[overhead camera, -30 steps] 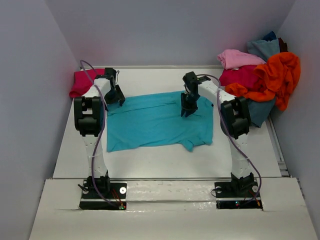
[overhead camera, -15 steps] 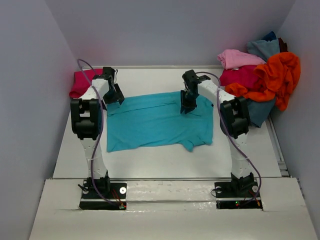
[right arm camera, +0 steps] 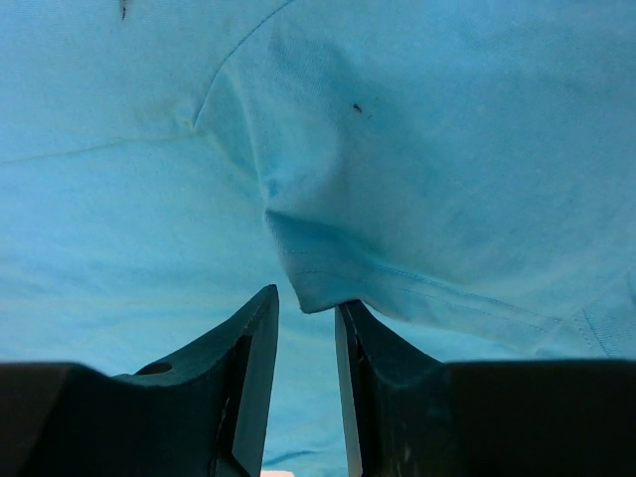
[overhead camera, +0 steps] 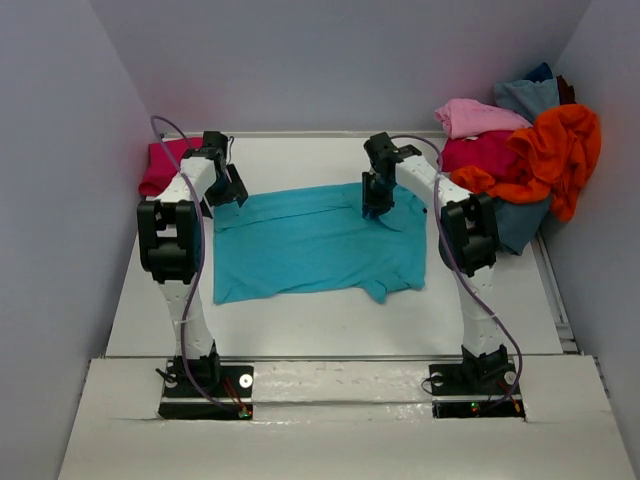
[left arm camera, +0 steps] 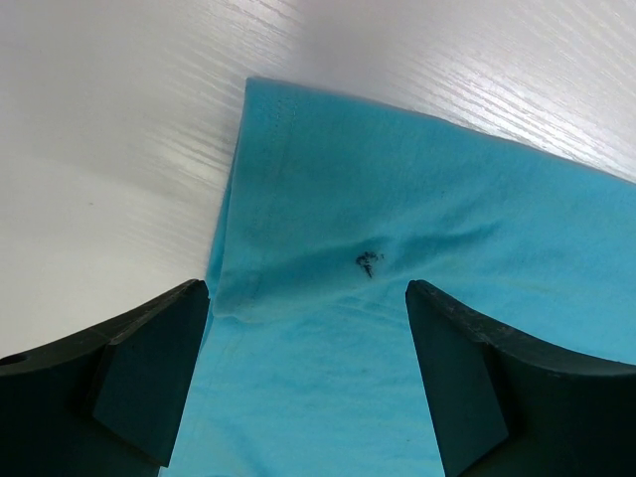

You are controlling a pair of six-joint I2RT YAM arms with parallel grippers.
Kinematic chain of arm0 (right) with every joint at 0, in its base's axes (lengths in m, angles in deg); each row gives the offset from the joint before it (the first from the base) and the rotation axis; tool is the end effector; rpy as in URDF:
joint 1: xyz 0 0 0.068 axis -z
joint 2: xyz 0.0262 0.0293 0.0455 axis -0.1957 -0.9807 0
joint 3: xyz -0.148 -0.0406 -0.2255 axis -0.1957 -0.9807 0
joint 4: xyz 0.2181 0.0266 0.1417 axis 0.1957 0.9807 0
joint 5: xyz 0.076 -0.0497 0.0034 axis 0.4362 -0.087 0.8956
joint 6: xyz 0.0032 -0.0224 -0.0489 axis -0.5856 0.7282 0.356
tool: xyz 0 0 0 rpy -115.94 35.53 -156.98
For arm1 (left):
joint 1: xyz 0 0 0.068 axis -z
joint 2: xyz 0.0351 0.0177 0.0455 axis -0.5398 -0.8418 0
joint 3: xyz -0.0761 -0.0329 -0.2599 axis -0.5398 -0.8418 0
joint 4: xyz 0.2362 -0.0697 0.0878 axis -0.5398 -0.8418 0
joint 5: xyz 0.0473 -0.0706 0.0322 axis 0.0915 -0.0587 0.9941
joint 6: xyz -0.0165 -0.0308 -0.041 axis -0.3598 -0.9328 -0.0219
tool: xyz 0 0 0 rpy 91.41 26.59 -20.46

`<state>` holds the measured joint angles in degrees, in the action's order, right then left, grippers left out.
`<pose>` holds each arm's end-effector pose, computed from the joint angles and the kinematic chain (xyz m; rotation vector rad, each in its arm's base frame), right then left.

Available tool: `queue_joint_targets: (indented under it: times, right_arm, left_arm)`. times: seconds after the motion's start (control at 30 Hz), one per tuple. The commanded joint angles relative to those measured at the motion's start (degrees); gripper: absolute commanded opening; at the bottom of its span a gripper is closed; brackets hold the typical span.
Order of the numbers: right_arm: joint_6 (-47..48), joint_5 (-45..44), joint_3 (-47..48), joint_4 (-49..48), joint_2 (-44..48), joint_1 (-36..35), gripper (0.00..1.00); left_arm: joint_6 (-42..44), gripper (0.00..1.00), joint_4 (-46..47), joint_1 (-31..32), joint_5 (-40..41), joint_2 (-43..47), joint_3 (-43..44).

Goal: Fold and stack the t-shirts
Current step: Fold the tshirt

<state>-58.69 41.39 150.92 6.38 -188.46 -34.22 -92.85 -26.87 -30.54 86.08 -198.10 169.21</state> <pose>0.4387 0.1887 0.1985 0.0000 2.8426 0.2988 0.4454 -0.0118 0.2124 -0.5285 2.5829 0.0286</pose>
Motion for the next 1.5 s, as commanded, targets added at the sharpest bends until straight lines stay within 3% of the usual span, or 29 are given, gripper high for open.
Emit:
queue_joint_targets:
  times: [0.0, 0.67, 0.77, 0.9, 0.97, 1.47]
  right_arm:
    - [0.87, -2.71, 2.74, -1.18, -0.13, -0.44, 0.35]
    - [1.49, -0.95, 0.71, -6.02, -2.06, -0.44, 0.33]
    - [1.49, -0.87, 0.28, -6.45, -2.15, -0.44, 0.30]
    - [1.23, -0.78, -0.07, -6.37, -1.80, -0.97, 0.11]
    - [0.79, -0.25, 0.19, -5.93, -1.36, -0.97, 0.07]
    - [-1.24, 6.87, 8.97, 2.15, 1.19, -0.97, 0.07]
  left_arm:
    - [0.66, 0.93, -0.79, -0.37, -0.08, 4.57, 0.03]
    - [1.10, 0.93, -0.97, -0.37, -0.61, 4.84, 0.47]
    - [1.10, 0.93, -0.97, -0.37, -0.70, 4.66, 0.39]
    - [1.10, 0.93, -0.79, -0.37, -0.70, 4.57, 0.21]
    - [1.18, 0.93, -0.79, -0.37, -0.70, 4.40, 0.30]
    - [1.10, 0.93, -0.79, -0.37, -0.61, 4.48, -0.14]
